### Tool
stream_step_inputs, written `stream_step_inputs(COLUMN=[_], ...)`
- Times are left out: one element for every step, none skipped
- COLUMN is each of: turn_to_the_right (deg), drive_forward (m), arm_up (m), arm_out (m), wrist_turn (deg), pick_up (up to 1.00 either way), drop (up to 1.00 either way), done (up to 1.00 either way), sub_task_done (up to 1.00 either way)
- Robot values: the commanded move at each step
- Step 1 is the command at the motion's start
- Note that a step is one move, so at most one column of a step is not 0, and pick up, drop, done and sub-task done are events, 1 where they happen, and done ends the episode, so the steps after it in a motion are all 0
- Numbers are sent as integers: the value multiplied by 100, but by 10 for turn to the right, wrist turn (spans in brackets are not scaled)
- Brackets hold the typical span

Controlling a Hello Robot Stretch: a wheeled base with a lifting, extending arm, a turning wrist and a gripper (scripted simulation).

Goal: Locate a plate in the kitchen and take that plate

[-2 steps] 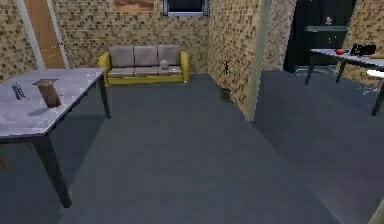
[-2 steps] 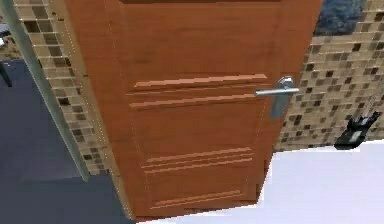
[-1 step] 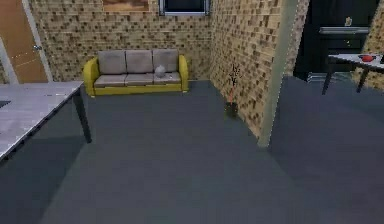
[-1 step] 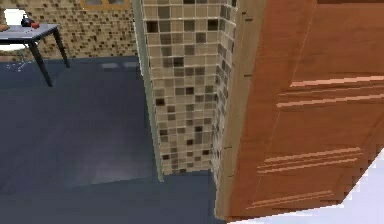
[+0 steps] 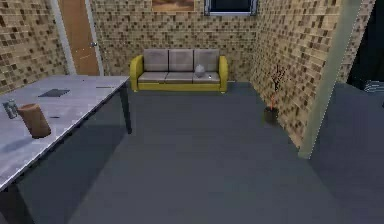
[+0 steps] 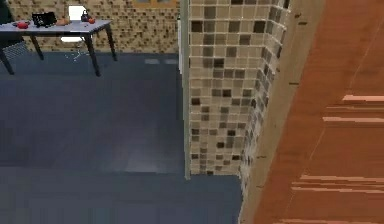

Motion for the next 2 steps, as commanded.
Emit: stream_step_inputs(turn_to_the_right=[0, 450], drive_forward=[5, 0], arm_up=[0, 0], arm_out=[0, 0], wrist_turn=[0, 0], pick_up=[0, 0], drop=[0, 0], done=[0, 0], sub_task_done=[0, 0])
